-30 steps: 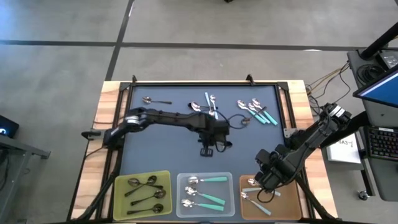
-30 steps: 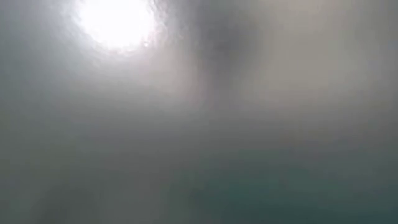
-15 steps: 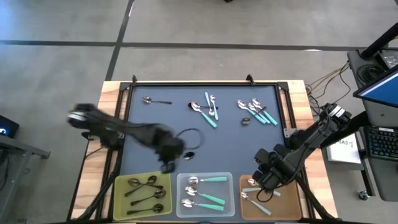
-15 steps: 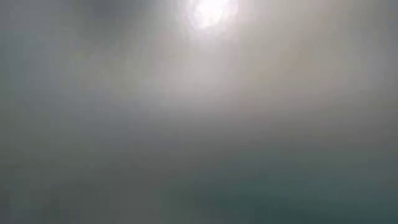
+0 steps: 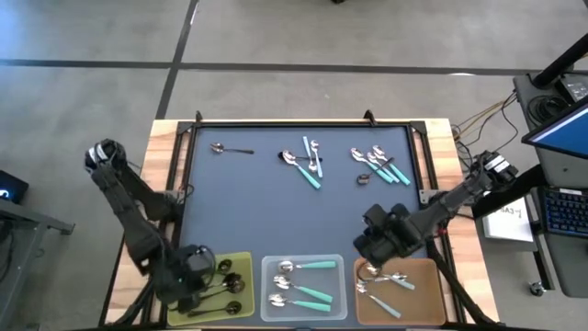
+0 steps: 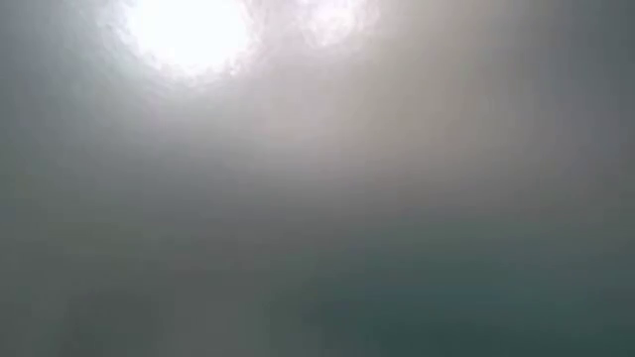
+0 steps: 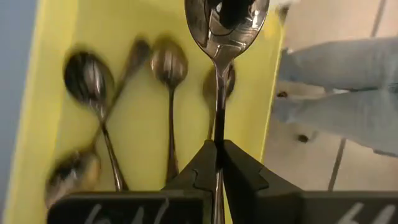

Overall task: Sort silverware by color (type)
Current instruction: Put the black spoon into the yellow bin, then put the green spoon into the transparent bin

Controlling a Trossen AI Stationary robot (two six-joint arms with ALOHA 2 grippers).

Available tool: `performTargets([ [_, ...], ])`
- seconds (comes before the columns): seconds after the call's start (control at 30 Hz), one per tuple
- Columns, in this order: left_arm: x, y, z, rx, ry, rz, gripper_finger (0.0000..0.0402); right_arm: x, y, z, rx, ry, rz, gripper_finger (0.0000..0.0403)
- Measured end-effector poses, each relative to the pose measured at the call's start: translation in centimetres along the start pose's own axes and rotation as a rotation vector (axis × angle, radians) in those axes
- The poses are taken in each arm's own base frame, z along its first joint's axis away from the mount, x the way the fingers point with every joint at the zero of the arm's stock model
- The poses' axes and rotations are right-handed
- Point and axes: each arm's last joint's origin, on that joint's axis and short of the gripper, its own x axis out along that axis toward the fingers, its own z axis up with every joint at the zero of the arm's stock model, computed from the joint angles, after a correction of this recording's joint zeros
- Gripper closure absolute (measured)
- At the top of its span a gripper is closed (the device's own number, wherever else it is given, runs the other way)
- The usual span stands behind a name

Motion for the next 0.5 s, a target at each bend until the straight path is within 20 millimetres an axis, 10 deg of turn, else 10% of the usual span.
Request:
performTargets([
  [0.5,3.1,-0.1,-1.5,0.000,0.006,0.126,0.0315,2.8,0.5,8.7,0.260,-0.129,0.168,0.0287],
])
